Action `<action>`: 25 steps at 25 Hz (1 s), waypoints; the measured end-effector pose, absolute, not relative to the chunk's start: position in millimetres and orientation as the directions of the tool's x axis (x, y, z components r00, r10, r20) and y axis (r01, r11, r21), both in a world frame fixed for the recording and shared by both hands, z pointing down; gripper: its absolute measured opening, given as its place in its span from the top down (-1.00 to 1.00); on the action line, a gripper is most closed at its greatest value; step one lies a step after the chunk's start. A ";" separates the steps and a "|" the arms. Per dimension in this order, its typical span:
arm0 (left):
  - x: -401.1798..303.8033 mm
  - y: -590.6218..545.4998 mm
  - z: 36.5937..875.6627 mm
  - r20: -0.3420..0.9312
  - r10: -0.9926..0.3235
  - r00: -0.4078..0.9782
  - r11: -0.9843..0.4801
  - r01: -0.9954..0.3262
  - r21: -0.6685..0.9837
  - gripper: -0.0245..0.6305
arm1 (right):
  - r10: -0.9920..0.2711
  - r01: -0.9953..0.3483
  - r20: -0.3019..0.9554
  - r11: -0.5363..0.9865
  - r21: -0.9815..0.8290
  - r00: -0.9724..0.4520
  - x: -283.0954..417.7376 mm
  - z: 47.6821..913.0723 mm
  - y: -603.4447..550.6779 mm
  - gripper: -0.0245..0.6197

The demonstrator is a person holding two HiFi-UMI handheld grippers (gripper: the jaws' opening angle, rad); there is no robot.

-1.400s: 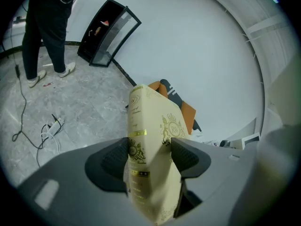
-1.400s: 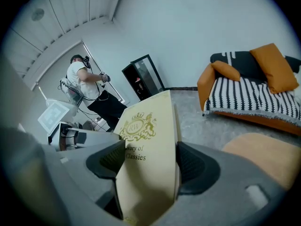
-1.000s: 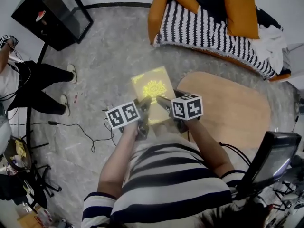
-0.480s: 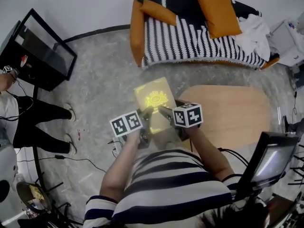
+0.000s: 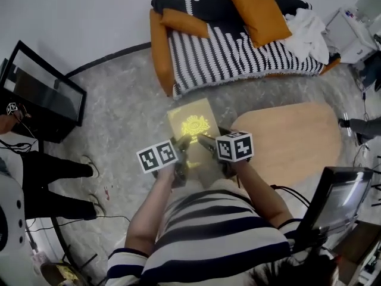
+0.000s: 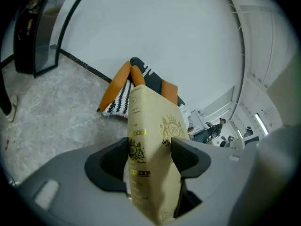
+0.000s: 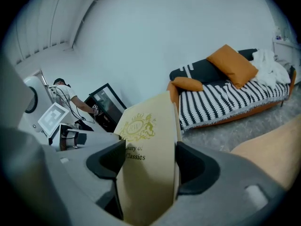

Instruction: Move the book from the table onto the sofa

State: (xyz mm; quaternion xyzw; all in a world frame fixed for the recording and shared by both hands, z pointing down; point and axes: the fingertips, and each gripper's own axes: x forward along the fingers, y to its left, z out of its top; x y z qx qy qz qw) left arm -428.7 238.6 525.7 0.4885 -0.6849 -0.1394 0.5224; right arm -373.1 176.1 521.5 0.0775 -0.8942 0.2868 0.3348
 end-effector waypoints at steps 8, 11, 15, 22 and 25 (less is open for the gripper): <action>-446.7 208.4 522.7 0.562 -0.822 0.089 0.429 -0.550 0.716 0.03 | -0.019 -0.407 0.652 0.794 -0.451 -0.758 -386.2 517.6 151.1 -0.12; -454.8 192.6 525.9 0.567 -0.818 0.096 0.431 -0.551 0.714 0.03 | -0.022 -0.417 0.654 0.785 -0.457 -0.756 -393.6 520.9 136.1 -0.12; -477.6 168.7 533.9 0.591 -0.801 0.093 0.452 -0.553 0.700 0.04 | -0.011 -0.426 0.656 0.768 -0.477 -0.754 -415.3 531.6 111.9 -0.12; -523.7 105.4 532.2 0.609 -0.787 0.101 0.455 -0.572 0.683 0.04 | -0.008 -0.437 0.653 0.750 -0.496 -0.757 -460.3 531.2 49.6 -0.12; -536.3 75.4 533.7 0.611 -0.783 0.111 0.458 -0.561 0.689 0.04 | -0.012 -0.450 0.665 0.746 -0.491 -0.746 -472.3 532.1 19.2 -0.12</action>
